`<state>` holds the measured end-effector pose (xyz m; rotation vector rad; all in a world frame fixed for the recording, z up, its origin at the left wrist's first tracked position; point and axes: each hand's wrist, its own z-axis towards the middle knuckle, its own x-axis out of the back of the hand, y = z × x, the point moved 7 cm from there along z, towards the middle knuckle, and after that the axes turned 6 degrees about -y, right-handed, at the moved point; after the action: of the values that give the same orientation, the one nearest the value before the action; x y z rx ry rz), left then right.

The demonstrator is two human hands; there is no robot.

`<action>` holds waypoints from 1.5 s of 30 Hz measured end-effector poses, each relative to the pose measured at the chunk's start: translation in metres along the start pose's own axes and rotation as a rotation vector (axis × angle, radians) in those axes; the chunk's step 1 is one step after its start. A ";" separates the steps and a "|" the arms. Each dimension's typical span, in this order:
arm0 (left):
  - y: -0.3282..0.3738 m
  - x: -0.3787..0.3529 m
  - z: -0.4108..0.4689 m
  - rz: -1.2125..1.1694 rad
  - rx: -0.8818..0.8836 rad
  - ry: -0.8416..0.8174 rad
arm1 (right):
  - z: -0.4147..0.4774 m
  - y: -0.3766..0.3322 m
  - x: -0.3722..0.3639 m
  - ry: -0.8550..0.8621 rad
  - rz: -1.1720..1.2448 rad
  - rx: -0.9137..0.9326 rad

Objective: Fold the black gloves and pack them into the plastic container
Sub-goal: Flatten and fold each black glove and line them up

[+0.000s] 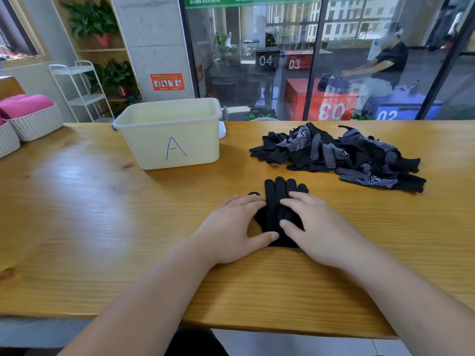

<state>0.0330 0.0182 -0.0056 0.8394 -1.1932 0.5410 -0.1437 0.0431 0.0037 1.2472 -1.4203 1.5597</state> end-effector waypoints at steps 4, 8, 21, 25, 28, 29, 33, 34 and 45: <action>0.001 -0.001 0.000 -0.008 -0.003 0.005 | 0.037 -0.003 -0.014 -0.086 -0.076 0.062; -0.001 0.000 0.001 -0.030 0.024 -0.004 | 0.062 0.006 -0.013 -0.073 -0.169 -0.061; -0.009 -0.006 0.004 0.047 0.068 -0.044 | 0.057 0.000 0.002 0.041 -0.131 0.086; -0.012 -0.012 0.007 0.082 0.090 -0.112 | 0.027 0.014 -0.015 -0.164 -0.144 0.138; -0.010 -0.009 0.006 0.067 0.071 -0.091 | 0.011 0.016 -0.008 -0.092 -0.113 0.192; -0.009 -0.005 0.004 0.039 0.046 -0.064 | 0.006 0.017 -0.006 -0.073 -0.107 0.207; -0.003 -0.002 -0.002 -0.103 -0.083 -0.066 | -0.009 0.023 -0.019 -0.161 -0.195 0.235; -0.002 -0.005 -0.002 -0.093 -0.104 -0.091 | -0.010 0.025 -0.021 -0.166 -0.198 0.233; 0.007 0.011 -0.003 -0.175 -0.181 0.076 | -0.013 0.020 0.009 0.189 0.031 0.419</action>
<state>0.0328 0.0241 0.0059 0.7536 -1.0701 0.3144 -0.1675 0.0517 0.0062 1.2712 -1.0282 2.0090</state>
